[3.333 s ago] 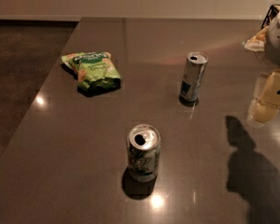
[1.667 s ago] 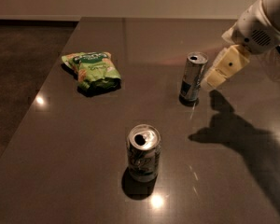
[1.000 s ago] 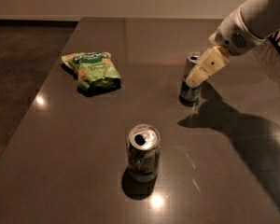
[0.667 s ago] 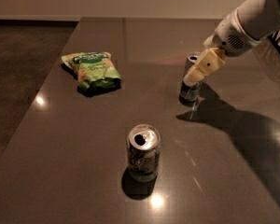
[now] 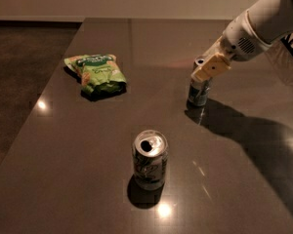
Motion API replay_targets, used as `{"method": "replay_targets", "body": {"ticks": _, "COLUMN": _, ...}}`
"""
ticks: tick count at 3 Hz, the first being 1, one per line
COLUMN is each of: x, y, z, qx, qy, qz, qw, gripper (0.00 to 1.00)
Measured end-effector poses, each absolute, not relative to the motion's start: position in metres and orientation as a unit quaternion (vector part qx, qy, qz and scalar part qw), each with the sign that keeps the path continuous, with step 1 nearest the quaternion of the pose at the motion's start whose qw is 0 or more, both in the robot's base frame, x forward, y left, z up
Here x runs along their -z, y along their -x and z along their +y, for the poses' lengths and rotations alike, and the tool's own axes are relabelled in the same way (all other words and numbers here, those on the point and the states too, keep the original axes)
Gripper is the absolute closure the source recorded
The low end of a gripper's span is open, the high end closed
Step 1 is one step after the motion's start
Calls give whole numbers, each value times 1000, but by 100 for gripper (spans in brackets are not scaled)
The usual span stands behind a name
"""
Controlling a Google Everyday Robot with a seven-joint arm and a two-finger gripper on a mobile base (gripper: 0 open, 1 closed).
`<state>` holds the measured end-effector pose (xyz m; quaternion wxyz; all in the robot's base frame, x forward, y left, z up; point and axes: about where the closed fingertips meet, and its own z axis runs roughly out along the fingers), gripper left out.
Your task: Move redbull can near 7up can
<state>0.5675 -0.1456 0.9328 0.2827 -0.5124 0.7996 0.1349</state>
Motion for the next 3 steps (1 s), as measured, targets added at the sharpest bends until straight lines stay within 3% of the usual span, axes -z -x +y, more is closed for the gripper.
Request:
{"method": "replay_targets", "body": {"ticks": 1, "x": -946, "y": -549, "z": -133, "qx": -149, "qy": 540, "qz": 776, "qw": 290, "gripper": 85}}
{"method": "replay_targets", "body": {"ticks": 2, "x": -959, "y": -521, "z": -114, "qx": -168, "qy": 580, "qz": 742, "qw": 291, "gripper": 100}}
{"method": "replay_targets", "body": {"ticks": 3, "x": -962, "y": -488, "z": -89, "qx": -194, "qy": 632, "qz": 697, "qw": 279, "gripper": 100}}
